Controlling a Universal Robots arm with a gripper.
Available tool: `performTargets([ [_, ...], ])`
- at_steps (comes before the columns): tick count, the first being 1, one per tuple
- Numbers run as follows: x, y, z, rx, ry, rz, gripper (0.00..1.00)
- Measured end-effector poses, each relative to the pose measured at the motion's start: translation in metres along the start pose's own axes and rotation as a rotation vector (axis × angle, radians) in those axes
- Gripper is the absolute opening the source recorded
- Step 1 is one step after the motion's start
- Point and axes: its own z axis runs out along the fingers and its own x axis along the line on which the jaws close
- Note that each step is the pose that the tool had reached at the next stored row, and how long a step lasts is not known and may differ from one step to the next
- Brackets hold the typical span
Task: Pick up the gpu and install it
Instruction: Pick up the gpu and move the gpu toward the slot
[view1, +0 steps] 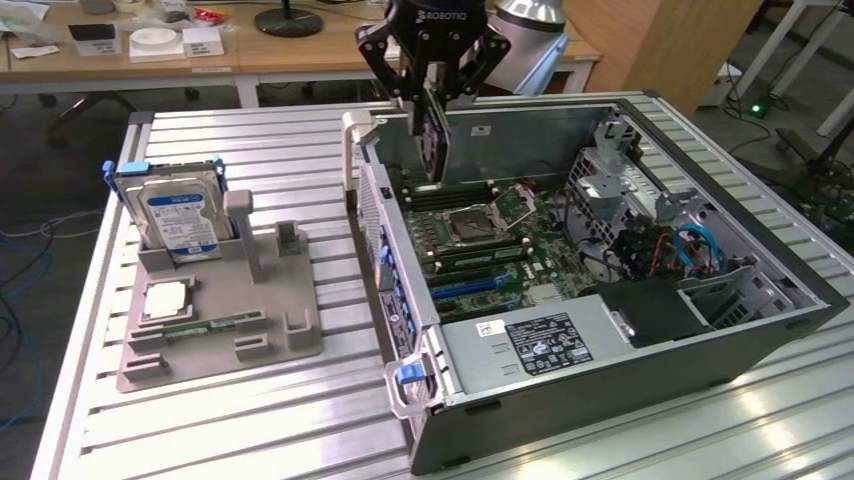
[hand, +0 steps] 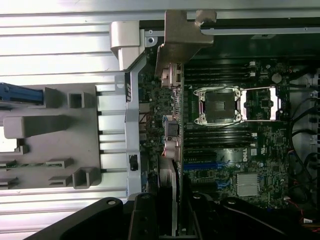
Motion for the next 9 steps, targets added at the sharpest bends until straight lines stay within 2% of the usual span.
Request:
performTargets([
  [9, -0.0099, 0.0006, 0.0001, 0.0000, 0.0000, 0.000, 0.27],
])
